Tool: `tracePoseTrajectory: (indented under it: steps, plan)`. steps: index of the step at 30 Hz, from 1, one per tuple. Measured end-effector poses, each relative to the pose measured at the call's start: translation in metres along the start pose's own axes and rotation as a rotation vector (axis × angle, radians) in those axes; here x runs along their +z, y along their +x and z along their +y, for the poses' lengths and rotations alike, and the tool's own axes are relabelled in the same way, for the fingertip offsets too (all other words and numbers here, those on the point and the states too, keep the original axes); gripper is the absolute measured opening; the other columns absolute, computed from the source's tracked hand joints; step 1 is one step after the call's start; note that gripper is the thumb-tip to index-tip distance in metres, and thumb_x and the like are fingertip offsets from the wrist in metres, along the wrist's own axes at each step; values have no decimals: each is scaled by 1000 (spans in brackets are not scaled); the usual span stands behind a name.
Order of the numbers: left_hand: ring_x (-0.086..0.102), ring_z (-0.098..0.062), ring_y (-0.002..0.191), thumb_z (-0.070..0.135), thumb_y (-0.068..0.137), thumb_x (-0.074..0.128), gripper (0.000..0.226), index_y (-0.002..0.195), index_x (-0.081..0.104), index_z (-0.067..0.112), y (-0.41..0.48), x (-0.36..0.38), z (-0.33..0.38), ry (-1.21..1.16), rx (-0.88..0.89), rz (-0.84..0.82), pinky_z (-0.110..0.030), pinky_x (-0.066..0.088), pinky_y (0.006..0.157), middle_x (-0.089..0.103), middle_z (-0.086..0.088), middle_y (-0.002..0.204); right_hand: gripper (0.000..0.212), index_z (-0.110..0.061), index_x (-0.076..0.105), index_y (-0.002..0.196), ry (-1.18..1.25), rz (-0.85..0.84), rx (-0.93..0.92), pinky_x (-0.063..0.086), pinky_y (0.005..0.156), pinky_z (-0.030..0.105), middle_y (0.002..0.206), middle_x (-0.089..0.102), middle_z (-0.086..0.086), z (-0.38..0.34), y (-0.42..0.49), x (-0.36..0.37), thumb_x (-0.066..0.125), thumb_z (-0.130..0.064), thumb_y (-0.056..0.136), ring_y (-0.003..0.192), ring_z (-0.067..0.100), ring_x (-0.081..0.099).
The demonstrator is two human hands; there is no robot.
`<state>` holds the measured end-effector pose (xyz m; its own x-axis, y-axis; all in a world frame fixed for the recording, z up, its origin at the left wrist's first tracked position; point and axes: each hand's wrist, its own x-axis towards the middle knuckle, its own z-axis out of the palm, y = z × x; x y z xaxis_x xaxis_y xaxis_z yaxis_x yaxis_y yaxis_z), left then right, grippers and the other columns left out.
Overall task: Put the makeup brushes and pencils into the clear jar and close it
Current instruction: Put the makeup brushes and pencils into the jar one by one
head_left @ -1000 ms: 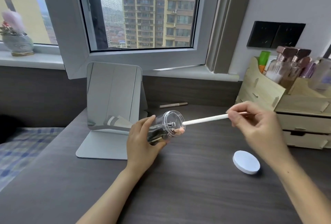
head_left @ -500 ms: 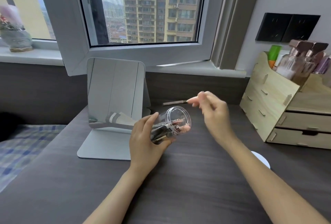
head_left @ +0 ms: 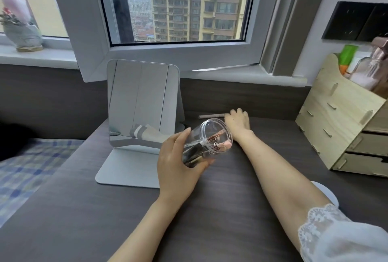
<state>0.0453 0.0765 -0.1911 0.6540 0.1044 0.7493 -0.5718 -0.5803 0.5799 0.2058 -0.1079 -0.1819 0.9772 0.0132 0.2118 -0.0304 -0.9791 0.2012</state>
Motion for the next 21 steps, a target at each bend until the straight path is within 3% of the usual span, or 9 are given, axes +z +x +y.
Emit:
tracePoseTrajectory:
  steps: [4, 7, 11, 14, 18, 21]
  plan:
    - [47, -10, 102, 36, 53, 83, 79, 122, 48, 21, -1, -1, 2, 6, 14, -15, -9, 31, 88, 59, -1, 110, 37, -13, 49, 128, -44, 44, -46, 36, 95, 40, 130, 50, 12, 9, 5, 5, 42, -23, 93, 116, 31, 43]
    - [48, -12, 103, 34, 53, 86, 80, 123, 48, 21, -1, -1, 0, 24, 32, -25, -9, 31, 90, 60, -3, 112, 48, -14, 37, 138, 15, -60, -135, 35, 100, 42, 140, 45, 8, 8, 16, 8, 46, -28, 92, 124, 31, 39]
    - [47, -11, 101, 33, 52, 85, 80, 122, 48, 19, 1, -1, -2, 39, 26, -13, -7, 29, 88, 60, -3, 111, 31, -9, 55, 119, -50, 44, -96, 38, 93, 41, 126, 54, 13, 2, 17, 8, 41, -18, 93, 116, 31, 45]
    - [47, -10, 101, 34, 52, 85, 80, 122, 49, 20, 1, -1, -2, 38, 21, -14, -7, 29, 88, 60, -2, 110, 26, -6, 58, 111, -11, 92, -88, 41, 87, 41, 119, 56, 14, 4, 6, 7, 42, -12, 91, 109, 33, 49]
    - [47, -11, 101, 31, 51, 88, 81, 121, 50, 18, 0, -1, -3, 43, 16, -21, -6, 28, 89, 61, -3, 110, 25, -8, 58, 112, 489, 138, 39, 46, 82, 43, 116, 55, 16, 16, -20, -19, 43, -17, 94, 102, 38, 56]
    - [48, -12, 102, 31, 51, 88, 81, 121, 50, 20, 0, -1, -3, 39, 11, -23, -6, 28, 89, 61, -3, 110, 22, -10, 66, 108, 859, 239, 0, 43, 76, 28, 101, 64, 9, 34, -62, -65, 53, -16, 91, 90, 23, 59]
